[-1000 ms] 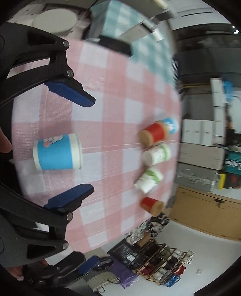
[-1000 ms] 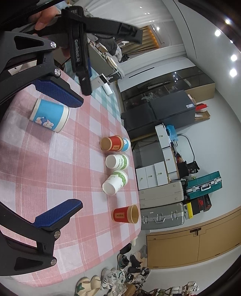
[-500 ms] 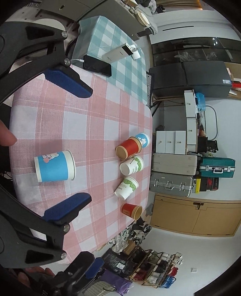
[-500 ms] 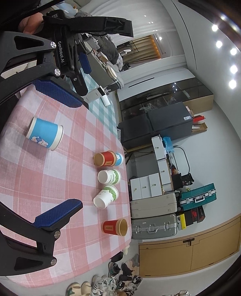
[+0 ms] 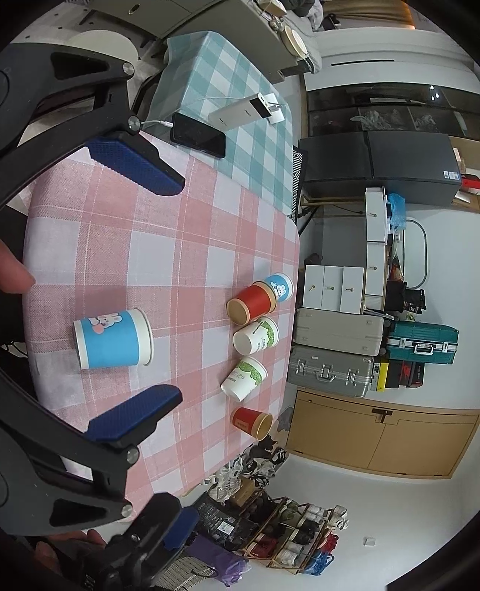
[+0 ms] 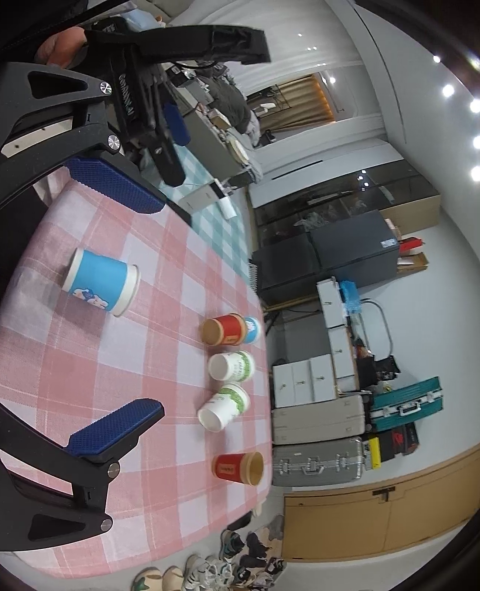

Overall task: Flip cup upright
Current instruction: 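Bring the right tool to the blue cup and close around its body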

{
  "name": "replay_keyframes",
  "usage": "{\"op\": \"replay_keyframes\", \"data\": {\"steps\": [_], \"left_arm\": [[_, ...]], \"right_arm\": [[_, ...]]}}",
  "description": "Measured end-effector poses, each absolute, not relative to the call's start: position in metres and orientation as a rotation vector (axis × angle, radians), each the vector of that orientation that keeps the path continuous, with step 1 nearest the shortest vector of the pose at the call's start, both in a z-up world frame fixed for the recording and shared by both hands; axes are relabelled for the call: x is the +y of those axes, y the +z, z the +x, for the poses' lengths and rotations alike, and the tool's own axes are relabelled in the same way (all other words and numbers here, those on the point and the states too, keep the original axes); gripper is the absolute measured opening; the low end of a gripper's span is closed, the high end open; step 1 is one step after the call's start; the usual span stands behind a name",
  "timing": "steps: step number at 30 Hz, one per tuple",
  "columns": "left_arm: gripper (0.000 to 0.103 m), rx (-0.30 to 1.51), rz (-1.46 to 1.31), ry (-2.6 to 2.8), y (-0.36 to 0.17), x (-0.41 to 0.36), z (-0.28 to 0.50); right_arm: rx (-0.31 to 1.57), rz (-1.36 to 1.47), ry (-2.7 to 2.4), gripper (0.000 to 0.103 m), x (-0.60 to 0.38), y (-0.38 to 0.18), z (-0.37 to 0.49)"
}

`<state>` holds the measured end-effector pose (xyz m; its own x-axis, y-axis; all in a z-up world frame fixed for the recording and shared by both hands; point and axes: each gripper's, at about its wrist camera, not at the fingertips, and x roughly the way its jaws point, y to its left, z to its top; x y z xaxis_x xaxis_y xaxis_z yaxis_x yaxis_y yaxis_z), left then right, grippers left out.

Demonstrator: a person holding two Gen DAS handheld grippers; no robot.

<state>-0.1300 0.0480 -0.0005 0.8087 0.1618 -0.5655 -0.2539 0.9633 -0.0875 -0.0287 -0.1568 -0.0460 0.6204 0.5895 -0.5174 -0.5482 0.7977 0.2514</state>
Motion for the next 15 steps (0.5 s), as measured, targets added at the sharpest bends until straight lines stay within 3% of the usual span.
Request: {"op": "replay_keyframes", "data": {"steps": [9,15], "left_arm": [[0.102,0.555,-0.181,0.276,-0.008,0.074,-0.146],[0.102,0.595,-0.223,0.299,-0.028,0.102,-0.151]], "right_arm": [[0.816,0.015,0.696,0.103,-0.114,-0.087,-0.005],[1.118,0.015,0.728,0.102,-0.077,-0.130,0.043]]}}
